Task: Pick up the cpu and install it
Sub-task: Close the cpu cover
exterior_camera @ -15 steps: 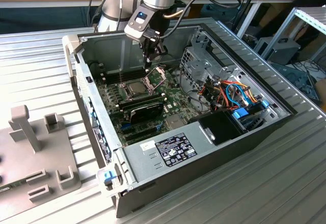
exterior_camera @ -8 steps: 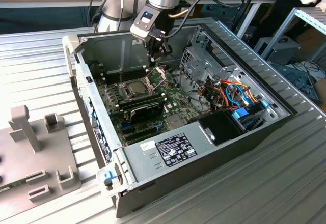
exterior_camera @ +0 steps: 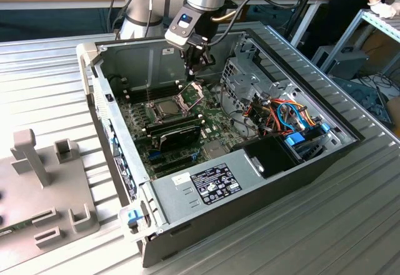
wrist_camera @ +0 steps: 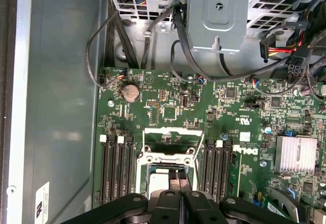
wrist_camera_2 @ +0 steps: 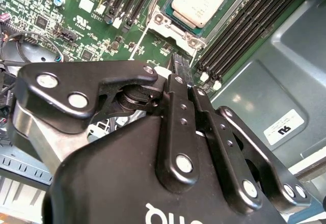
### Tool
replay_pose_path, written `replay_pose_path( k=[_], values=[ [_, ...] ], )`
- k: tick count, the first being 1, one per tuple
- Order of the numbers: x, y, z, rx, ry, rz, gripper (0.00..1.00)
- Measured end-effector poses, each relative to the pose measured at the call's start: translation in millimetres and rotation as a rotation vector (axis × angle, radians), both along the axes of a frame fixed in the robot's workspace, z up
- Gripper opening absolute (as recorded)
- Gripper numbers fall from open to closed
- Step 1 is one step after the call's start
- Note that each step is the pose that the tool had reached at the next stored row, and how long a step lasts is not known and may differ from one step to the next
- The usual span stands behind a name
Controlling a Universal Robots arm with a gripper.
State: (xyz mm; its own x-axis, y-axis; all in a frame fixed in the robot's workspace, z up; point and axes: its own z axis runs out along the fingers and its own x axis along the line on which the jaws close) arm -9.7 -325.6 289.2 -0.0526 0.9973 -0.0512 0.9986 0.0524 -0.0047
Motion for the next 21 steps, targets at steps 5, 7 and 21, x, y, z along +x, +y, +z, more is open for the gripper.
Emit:
replay_pose_path(
  k=[5, 7, 21],
  values=[
    [2.4, 0.0, 0.0, 0.0, 0.0, 0.0, 0.11],
    [4.8, 0.0, 0.0, 0.0, 0.0, 0.0, 0.11],
    [24.5, 0.0, -0.2, 0.0001, -0.0001, 0.0, 0.11]
  ],
)
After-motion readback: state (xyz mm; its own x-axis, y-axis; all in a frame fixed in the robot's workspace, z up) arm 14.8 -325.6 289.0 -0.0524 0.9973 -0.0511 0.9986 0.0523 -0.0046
